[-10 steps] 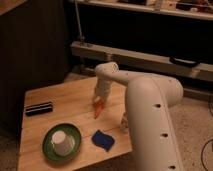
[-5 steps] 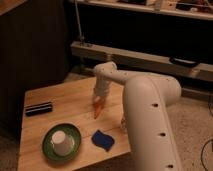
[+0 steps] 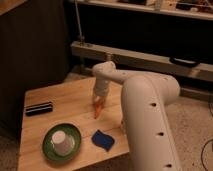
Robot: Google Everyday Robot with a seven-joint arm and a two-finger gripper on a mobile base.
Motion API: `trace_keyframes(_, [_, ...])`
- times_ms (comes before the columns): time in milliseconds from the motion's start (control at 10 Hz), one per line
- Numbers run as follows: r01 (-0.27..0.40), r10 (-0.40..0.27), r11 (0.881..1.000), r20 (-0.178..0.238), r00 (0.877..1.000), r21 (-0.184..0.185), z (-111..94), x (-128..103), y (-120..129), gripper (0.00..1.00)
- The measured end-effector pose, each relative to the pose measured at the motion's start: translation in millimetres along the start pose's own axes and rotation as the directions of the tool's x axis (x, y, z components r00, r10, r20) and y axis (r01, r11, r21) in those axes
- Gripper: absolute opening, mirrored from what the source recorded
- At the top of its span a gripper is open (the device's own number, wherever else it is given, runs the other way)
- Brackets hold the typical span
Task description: Drag the pepper across the table
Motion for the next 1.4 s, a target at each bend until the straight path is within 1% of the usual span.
trace_keyframes(100, [0.002,-0.002,1.0,0.001,1.0,-0.005,1.4,-1.2,-0.9,0.35])
trace_keyframes(600, [-0.006,0.006,1.0,0.005,1.0,-0.019,8.7,-2.0,0.9,0.35])
trace_keyframes(1100, [-0.003,0.003,0.999,-0.01,1.0,-0.033,6.2,-2.4,3.8,0.35])
trace_keyframes(1400, [0.004,-0.004,0.999,-0.011,1.0,-0.036,5.7,-8.8,2.0,0.35])
